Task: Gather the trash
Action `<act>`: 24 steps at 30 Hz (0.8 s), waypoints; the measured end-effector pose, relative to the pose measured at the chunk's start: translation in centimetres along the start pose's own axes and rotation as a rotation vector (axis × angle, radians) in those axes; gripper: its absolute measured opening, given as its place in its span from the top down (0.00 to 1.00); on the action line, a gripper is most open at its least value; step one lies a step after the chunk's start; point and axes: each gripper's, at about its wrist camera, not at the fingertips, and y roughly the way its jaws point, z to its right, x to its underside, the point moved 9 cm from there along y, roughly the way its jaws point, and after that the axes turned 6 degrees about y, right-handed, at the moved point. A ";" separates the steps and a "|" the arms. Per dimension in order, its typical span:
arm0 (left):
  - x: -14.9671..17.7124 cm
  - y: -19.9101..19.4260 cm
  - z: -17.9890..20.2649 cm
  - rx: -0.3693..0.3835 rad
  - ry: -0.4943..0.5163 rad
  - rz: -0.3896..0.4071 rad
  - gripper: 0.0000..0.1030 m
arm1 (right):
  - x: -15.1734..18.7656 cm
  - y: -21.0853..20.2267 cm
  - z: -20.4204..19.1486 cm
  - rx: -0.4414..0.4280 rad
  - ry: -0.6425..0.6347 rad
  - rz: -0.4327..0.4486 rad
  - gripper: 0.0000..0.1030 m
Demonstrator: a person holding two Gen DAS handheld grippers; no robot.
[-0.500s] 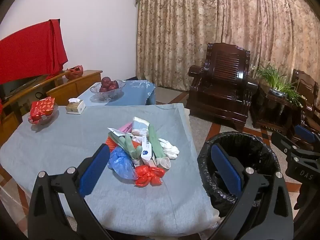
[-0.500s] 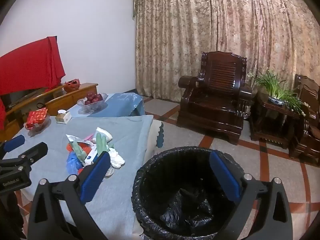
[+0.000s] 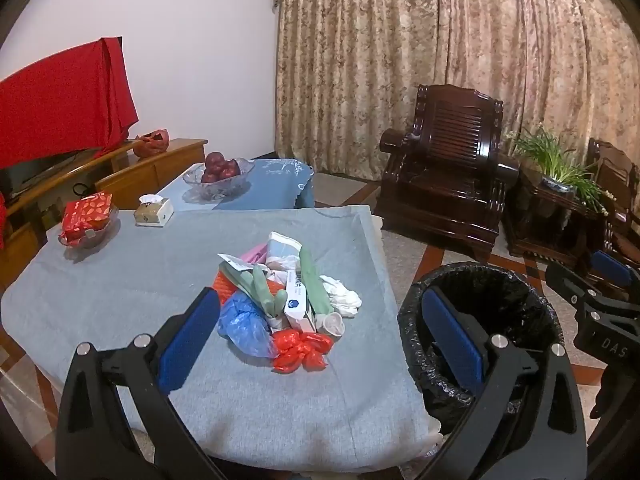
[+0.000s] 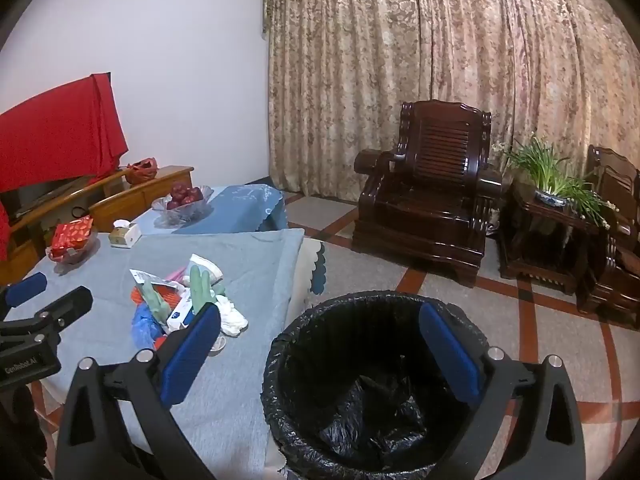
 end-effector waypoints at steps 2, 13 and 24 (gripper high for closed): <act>-0.1 -0.4 -0.2 -0.002 0.000 0.001 0.05 | 0.0 0.0 0.0 0.001 0.000 -0.001 0.06; 0.0 -0.2 -0.6 -0.002 0.000 -0.002 0.05 | 0.1 0.1 0.0 -0.001 0.001 -0.003 0.06; -0.1 -0.2 -0.5 -0.002 0.000 -0.004 0.05 | 0.1 0.1 0.0 0.001 0.002 -0.006 0.06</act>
